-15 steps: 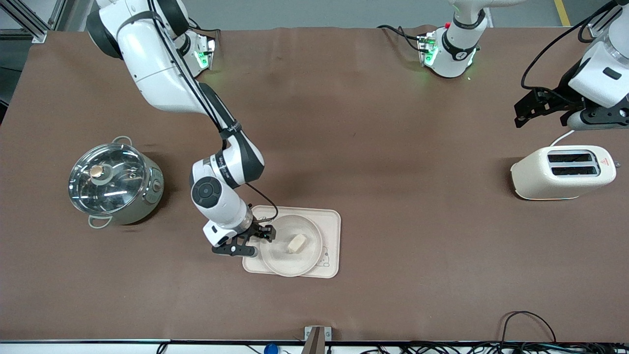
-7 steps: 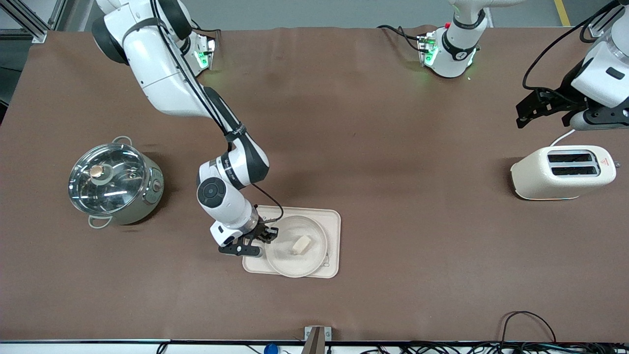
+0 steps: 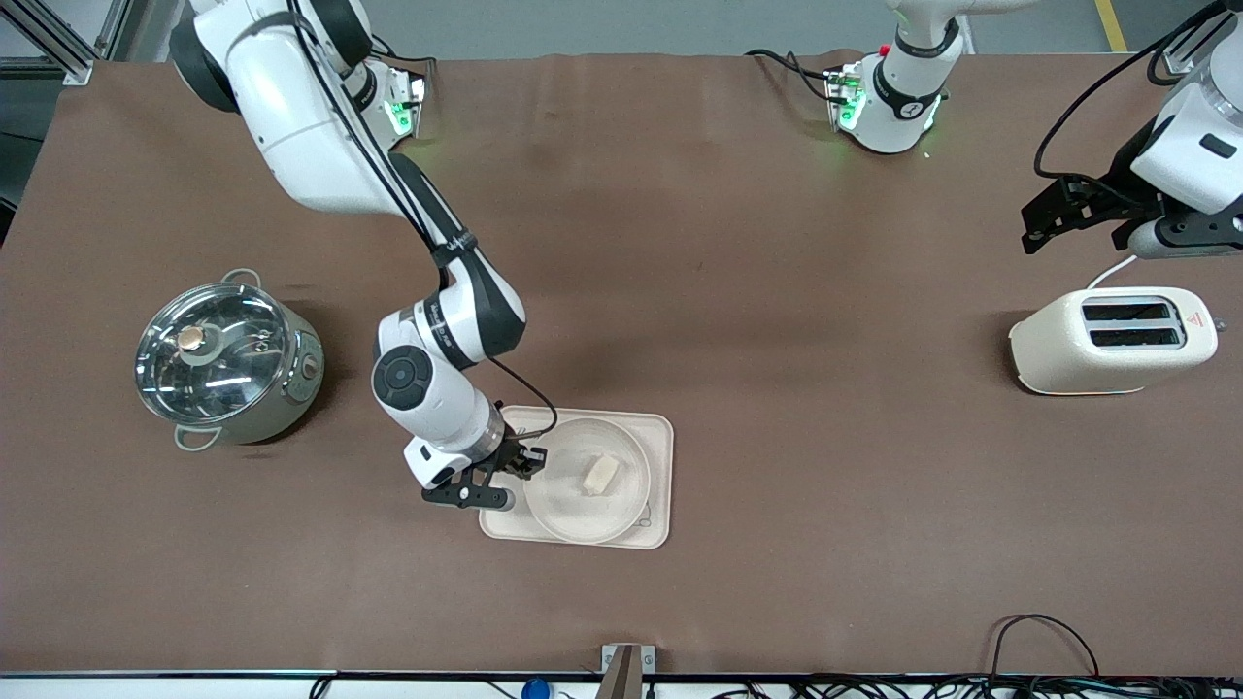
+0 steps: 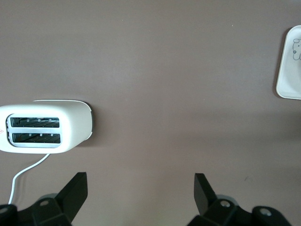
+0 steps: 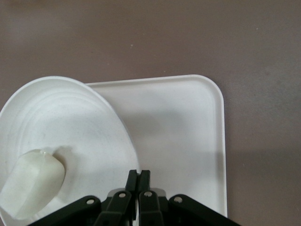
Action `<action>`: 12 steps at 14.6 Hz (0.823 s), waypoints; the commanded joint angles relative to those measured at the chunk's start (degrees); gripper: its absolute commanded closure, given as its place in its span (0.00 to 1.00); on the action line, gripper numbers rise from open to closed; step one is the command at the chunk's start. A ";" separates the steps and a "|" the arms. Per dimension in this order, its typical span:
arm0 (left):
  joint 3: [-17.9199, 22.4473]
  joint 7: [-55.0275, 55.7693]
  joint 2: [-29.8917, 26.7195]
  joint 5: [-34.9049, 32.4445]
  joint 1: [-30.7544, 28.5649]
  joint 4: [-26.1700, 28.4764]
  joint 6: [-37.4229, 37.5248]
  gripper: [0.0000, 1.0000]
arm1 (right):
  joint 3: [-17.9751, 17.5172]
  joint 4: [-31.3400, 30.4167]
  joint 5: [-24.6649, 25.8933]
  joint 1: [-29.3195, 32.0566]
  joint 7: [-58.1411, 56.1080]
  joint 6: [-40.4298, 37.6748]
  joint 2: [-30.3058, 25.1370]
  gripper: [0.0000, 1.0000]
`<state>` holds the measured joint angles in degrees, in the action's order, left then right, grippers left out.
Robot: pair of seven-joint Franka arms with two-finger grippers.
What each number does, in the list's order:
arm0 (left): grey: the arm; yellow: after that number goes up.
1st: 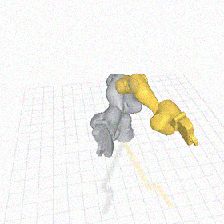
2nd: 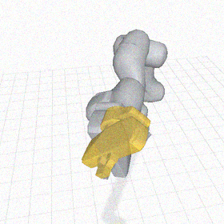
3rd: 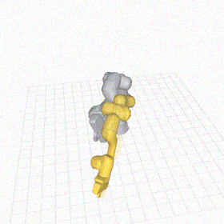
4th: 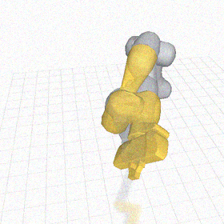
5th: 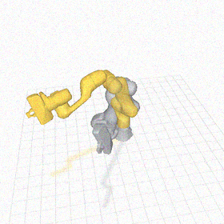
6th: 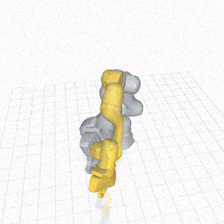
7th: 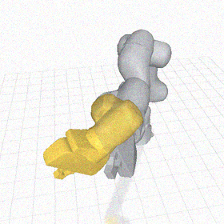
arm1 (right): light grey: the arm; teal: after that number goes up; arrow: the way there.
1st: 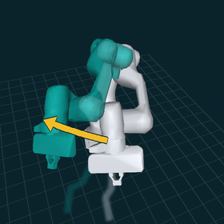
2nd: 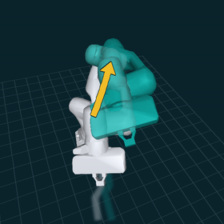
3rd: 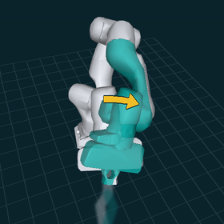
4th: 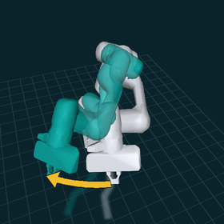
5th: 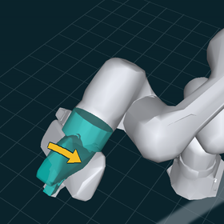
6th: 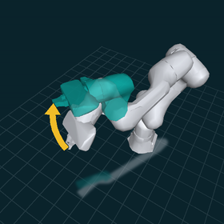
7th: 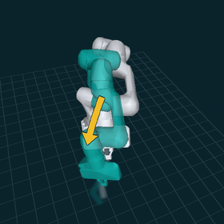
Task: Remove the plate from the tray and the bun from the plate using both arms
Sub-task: 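Slide the plate with the bun off the tray with the right gripper, then release the plate and withdraw the right gripper while the left gripper advances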
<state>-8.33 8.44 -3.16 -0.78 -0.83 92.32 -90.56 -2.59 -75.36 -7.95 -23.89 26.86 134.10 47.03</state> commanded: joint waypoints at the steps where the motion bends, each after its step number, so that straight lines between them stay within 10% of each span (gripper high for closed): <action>1: -0.02 -1.32 0.26 -0.01 -0.22 -0.73 0.21 0.00 | -1.28 -4.43 -1.27 0.69 -0.05 -3.93 -5.44 1.00; 12: -0.81 -1.24 2.37 0.07 0.65 -0.73 0.30 0.00 | -10.77 -43.44 -3.39 -2.12 1.52 21.25 -21.36 0.99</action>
<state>-8.84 8.26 -1.87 -0.76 -0.48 92.35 -90.52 -12.58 -110.79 -10.20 -24.95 27.51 149.07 29.26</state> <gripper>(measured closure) 0.000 0.965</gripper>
